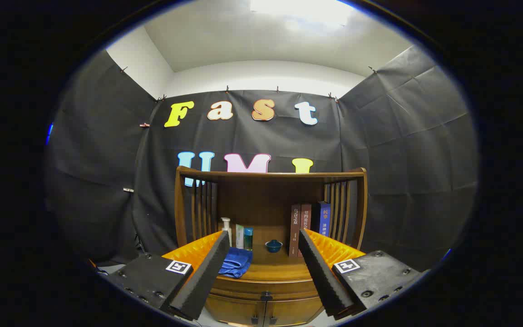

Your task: Pull open the drawer, take out the items inside it, and place them on the countertop above the cabinet.

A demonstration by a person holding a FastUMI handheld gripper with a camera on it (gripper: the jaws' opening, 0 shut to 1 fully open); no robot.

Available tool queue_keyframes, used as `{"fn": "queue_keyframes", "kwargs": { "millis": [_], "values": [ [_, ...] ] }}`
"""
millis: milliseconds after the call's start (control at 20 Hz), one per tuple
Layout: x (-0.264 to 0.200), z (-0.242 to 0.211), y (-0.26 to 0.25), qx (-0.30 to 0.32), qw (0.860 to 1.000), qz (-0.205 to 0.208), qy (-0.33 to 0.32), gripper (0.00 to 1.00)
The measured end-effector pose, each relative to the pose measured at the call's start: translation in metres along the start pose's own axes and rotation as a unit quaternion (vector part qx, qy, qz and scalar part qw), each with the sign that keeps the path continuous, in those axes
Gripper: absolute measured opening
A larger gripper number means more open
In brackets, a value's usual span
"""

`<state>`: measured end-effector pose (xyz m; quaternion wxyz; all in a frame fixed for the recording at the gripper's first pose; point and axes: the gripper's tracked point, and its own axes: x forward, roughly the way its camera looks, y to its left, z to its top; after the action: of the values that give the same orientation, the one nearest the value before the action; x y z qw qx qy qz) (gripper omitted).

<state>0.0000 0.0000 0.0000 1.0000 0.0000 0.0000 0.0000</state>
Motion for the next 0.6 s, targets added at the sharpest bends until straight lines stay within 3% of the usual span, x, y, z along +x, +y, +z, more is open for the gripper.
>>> {"fn": "queue_keyframes", "kwargs": {
  "millis": [600],
  "values": [
    [0.0055, -0.0109, -0.004, -0.007, 1.0, -0.007, 0.016, 0.98]
  ]
}}
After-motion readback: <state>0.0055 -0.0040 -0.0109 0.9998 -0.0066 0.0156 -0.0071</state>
